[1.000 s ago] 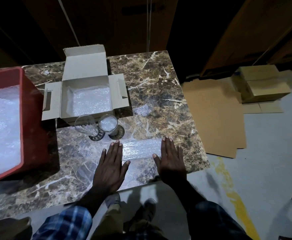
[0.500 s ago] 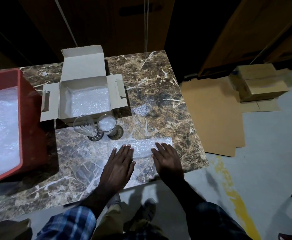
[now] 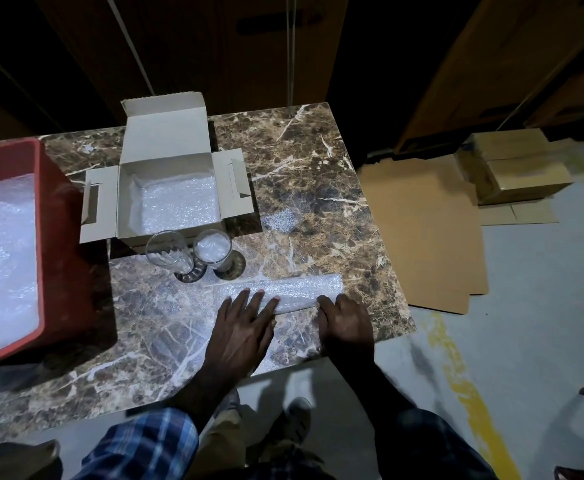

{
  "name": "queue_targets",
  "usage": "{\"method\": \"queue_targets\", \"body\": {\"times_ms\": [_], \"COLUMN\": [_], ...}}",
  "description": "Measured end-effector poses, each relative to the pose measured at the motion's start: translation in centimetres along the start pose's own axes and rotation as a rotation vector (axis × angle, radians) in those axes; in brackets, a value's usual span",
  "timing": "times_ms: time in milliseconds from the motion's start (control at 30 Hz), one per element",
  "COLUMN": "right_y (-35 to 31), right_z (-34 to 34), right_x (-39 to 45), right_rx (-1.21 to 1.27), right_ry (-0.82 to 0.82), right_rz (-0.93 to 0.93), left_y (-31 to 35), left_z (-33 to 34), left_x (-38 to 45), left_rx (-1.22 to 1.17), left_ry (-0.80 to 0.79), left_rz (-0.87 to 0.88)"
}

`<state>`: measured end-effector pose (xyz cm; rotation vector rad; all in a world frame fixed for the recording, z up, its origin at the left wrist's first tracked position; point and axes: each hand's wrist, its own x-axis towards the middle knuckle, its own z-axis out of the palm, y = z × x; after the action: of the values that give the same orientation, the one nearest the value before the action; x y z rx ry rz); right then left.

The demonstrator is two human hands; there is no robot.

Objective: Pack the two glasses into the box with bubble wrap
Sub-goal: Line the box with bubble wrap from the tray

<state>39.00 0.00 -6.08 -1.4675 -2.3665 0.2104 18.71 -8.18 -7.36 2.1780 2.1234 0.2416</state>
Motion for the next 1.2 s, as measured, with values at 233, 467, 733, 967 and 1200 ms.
{"method": "queue_targets", "body": {"times_ms": [233, 467, 733, 967, 1200], "right_y": [-1.9, -3.8, -7.1, -9.6, -9.7], "right_z": [0.2, 0.8, 0.8, 2.5, 4.4], "right_x": [-0.1, 0.7, 0.0, -1.6, -2.1], "right_rx": [0.323, 0.770, 0.471, 0.397, 0.353], "right_ry": [0.048, 0.273, 0.268, 0.124, -0.016], "right_rz": [0.287, 0.839, 0.034, -0.286, -0.423], "left_y": [0.7, 0.1, 0.4, 0.1, -1.1], "left_z": [0.6, 0.3, 0.1, -2.9, -6.3], "left_x": [-0.7, -1.0, -1.1, -0.5, 1.7], "left_rx": [-0.034, -0.027, -0.093, -1.310, -1.710], "left_ry": [-0.105, -0.143, -0.149, 0.277, 0.289], "left_rz": [-0.017, 0.021, -0.002, -0.837, -1.005]}}
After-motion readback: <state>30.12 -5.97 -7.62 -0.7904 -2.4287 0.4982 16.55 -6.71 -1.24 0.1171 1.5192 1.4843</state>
